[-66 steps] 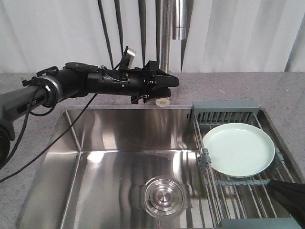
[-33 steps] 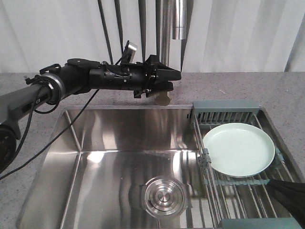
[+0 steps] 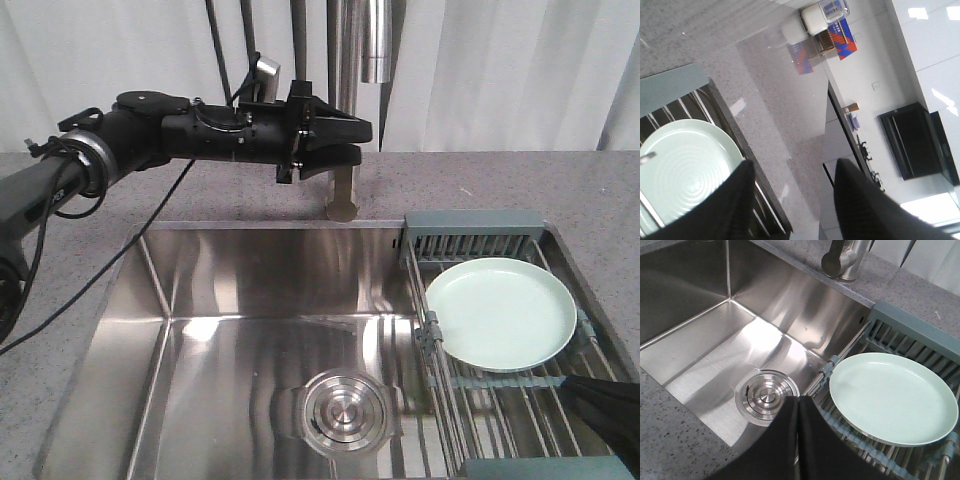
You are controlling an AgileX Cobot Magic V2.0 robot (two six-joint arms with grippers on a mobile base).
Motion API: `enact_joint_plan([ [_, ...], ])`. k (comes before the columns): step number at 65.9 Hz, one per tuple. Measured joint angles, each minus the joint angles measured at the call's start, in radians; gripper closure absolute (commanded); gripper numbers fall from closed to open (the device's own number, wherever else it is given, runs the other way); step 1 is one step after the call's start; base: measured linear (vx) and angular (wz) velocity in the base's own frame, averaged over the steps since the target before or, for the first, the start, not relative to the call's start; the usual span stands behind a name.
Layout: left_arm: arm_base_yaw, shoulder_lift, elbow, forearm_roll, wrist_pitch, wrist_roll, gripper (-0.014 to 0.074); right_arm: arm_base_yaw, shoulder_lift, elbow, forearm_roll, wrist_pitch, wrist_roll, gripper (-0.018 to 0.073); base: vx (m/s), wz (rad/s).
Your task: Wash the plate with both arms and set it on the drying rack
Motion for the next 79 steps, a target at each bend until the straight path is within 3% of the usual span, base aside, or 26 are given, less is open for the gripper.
enact_joint_plan([
  [6,0.029,-0.011,-0.004,0.077,0.001,-0.037,0.0338,0.0,0.0,0.0,0.0,0.0,0.0,0.0566,0.0,0.0],
  [20,0.083,-0.128,-0.004,0.449,0.014,-0.166,0.0427,0.0,0.0,0.0,0.0,0.0,0.0,0.0566,0.0,0.0],
  [32,0.088,-0.309,-0.004,0.738,0.038,-0.207,0.0496,0.0,0.0,0.0,0.0,0.001,0.0,0.0566,0.0,0.0],
  [43,0.088,-0.484,-0.006,0.919,0.05,-0.249,0.0587,0.0,0.0,0.0,0.0,0.001,0.0,0.0566,0.0,0.0],
  [54,0.088,-0.638,-0.006,1.038,0.065,-0.263,0.0604,0.0,0.0,0.0,0.0,0.001,0.0,0.0566,0.0,0.0],
  [64,0.088,-0.782,0.014,1.089,0.071,-0.289,0.0604,0.0,0.0,0.0,0.0,0.001,0.0,0.0566,0.0,0.0],
  [79,0.088,-1.028,0.302,1.101,-0.007,-0.295,0.0602,0.0,0.0,0.0,0.0,0.001,0.0,0.0566,0.0,0.0],
])
